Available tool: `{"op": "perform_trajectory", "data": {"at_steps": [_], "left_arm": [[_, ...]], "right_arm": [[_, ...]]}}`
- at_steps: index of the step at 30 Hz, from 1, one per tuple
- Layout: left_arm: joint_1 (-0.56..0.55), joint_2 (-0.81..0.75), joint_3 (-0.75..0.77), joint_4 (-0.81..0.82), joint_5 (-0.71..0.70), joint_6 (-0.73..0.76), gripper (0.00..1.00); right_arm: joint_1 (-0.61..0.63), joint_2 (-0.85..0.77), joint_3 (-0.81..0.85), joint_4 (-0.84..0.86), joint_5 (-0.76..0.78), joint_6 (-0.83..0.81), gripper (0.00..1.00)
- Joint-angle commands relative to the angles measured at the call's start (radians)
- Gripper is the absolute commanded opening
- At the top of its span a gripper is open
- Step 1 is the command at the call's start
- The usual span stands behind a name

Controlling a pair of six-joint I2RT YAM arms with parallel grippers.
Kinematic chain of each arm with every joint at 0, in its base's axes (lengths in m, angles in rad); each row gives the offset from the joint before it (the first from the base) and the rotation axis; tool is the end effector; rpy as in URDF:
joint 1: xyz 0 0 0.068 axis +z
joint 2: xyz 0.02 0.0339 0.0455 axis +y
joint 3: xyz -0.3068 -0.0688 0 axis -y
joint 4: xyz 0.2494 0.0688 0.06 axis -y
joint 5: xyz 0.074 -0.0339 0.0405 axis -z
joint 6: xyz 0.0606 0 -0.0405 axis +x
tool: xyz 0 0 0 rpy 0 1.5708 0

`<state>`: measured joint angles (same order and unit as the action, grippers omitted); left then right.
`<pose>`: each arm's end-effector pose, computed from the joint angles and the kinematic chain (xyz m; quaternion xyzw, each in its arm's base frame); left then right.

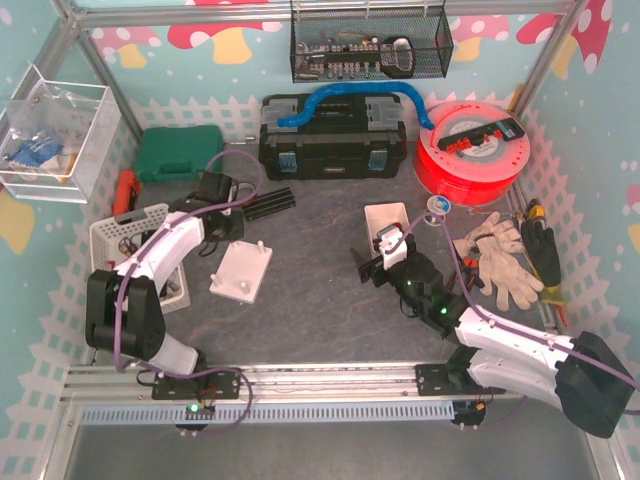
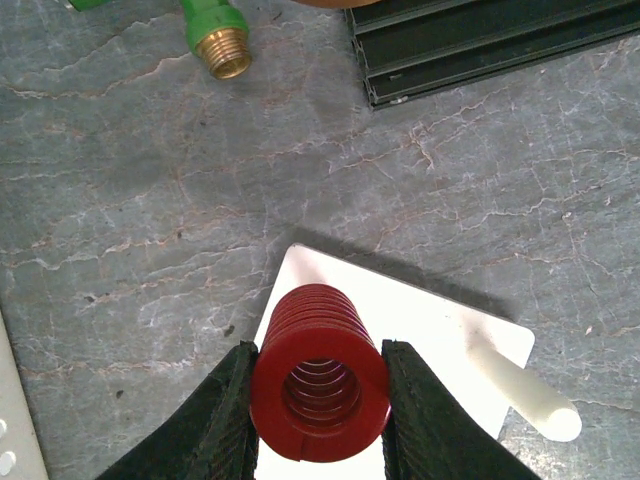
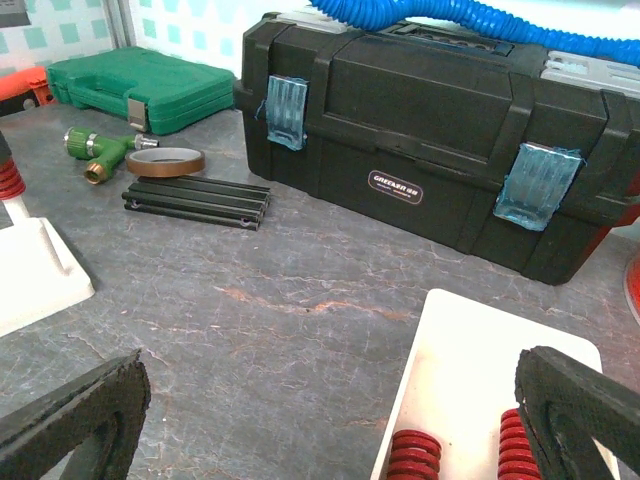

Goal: Install the large spring

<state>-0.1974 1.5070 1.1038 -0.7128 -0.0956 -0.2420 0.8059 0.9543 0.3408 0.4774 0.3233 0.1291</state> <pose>0.3075 -0.0556 0.2563 -0.0325 0.9727 -0.0036 0.2299 0.1602 0.1391 0.2515 -0.1471 0.7367 0.1841 0.6339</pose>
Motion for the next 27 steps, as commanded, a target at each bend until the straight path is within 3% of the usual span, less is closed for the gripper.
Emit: {"op": "perform_trajectory", "data": {"at_steps": [1,10,18,23,27], "left_arm": [[0.009,0.021,-0.003,0.03,0.015,0.01,0.04],[0.032,0.055,-0.002,0.032,0.043,0.003,0.24],[0.032,0.02,-0.015,0.053,0.101,0.003,0.41],[0.032,-0.023,-0.011,0.052,0.098,-0.004,0.58],[0.031,-0.074,-0.002,0.061,0.123,-0.003,0.62]], "right_arm": [[0.001,-0.008,0.025,0.002,-0.003,0.003,0.99],[0.001,-0.002,0.027,0.0,0.001,0.004,0.99],[-0.004,0.005,0.063,-0.074,0.101,0.039,0.99],[-0.01,-0.032,0.082,-0.125,0.144,0.062,0.99],[-0.019,-0.061,0.086,-0.146,0.149,0.103,0.99]]}}
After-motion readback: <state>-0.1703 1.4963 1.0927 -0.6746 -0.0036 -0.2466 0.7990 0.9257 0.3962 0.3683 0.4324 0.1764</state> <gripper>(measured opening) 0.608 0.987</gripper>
